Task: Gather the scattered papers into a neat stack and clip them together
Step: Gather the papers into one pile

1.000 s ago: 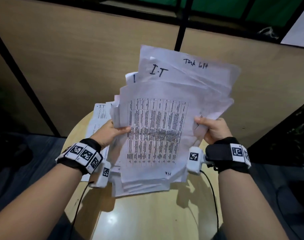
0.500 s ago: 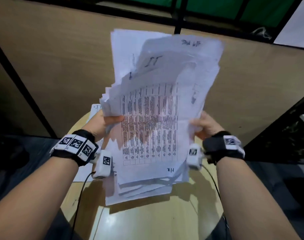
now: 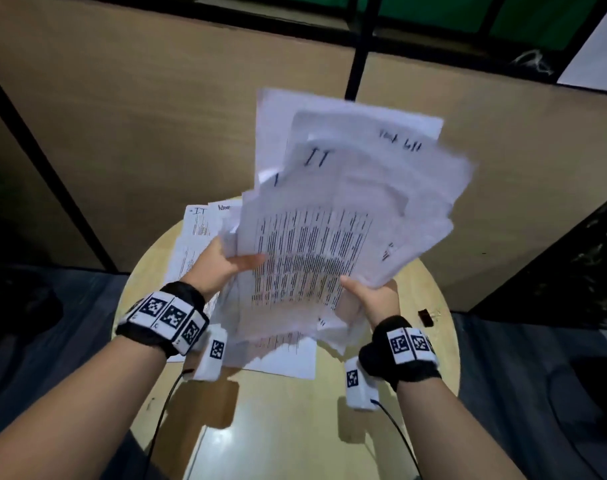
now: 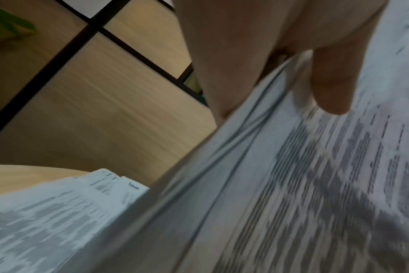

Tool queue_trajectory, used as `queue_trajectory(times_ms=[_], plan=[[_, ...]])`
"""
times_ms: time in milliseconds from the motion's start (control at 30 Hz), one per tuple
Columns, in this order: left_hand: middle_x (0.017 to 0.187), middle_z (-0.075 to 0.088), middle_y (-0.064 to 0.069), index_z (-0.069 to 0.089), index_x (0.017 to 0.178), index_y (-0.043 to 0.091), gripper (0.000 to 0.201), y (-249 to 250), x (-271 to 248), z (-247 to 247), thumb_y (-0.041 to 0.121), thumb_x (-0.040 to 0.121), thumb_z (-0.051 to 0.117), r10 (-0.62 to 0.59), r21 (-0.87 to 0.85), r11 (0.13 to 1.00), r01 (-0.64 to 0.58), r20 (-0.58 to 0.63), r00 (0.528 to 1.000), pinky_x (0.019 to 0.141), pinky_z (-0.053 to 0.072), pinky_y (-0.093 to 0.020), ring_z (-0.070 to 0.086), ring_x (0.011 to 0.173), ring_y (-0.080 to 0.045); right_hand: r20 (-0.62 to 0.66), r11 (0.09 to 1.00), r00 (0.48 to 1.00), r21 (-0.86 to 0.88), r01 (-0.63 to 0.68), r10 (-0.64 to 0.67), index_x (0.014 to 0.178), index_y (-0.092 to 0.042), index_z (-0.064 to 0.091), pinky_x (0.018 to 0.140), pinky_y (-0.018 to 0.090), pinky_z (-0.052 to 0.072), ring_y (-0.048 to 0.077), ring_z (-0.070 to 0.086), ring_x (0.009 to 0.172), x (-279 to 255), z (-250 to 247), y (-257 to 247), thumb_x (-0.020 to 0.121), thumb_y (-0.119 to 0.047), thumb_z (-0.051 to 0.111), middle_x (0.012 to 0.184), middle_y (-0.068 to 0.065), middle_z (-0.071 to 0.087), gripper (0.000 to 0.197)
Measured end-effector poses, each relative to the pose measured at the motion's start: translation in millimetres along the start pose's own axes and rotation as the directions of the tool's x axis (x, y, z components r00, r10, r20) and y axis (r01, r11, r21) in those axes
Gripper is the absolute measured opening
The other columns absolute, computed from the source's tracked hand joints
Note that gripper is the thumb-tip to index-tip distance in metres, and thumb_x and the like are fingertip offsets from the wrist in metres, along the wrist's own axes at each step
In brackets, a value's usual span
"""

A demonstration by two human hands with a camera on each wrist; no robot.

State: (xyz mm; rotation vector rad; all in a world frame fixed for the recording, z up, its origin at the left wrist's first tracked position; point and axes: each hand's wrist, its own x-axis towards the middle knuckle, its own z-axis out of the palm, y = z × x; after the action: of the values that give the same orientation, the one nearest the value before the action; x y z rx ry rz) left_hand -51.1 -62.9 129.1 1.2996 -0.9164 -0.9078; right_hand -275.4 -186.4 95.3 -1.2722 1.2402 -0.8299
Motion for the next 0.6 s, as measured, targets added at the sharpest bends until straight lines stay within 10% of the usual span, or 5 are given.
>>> queue_trajectory(times_ms=[167,267,400,600], plan=[[0.111,0.067,-0.003,0.047,0.13,0.006,0.119,-11.6,6.9,-10.3,0.043,0.026,0.092,0.012,-0.086,0.996,-0.021,-0.099,0.995,0.086,0.055,-0.024,0.067,0.097,-0.006,0.103,0.992,0.991,-0.101,-0.071,0.081,0.105,0.0,0.064,0.062,0.012,0.046,0.013,0.06,0.077,2.3,2.0,8.0,0.075,-0.023,0.078,0.095,0.006,0.064,0.041],[0.09,0.074,0.01,0.053,0.112,0.023,0.102,-7.8,7.0,-8.1,0.046,0.019,0.09,0.02,-0.11,0.994,-0.03,-0.088,0.996,0.071,0.053,-0.011,0.069,0.084,0.004,0.185,0.999,0.982,-0.012,-0.03,0.032,0.102,-0.014,0.064,0.07,0.011,0.051,-0.002,0.06,0.076,-1.3,7.2,3.0,0.071,-0.015,0.08,0.089,-0.005,0.066,0.035],[0.084,0.075,0.017,0.053,0.104,0.028,0.094,-6.9,4.9,-11.8,0.051,0.021,0.09,0.024,-0.104,0.994,-0.033,-0.087,0.996,0.07,0.053,-0.012,0.069,0.082,0.003,0.185,0.988,0.976,0.118,0.097,-0.118,0.092,-0.022,0.068,0.077,0.02,0.056,0.008,0.071,0.085,4.8,5.3,3.8,0.038,-0.045,0.09,0.088,-0.007,0.074,0.062],[0.081,0.075,0.015,0.073,0.085,0.023,0.074,3.4,10.3,-14.1,0.057,0.02,0.087,-0.004,-0.064,0.998,0.001,-0.053,0.999,0.072,0.054,-0.013,0.07,0.081,0.002,0.228,0.978,0.955,0.129,0.163,-0.19,0.096,-0.019,0.062,0.073,0.016,0.057,0.007,0.067,0.083,15.5,3.0,-20.9,0.049,-0.015,0.087,0.092,-0.001,0.07,0.054]])
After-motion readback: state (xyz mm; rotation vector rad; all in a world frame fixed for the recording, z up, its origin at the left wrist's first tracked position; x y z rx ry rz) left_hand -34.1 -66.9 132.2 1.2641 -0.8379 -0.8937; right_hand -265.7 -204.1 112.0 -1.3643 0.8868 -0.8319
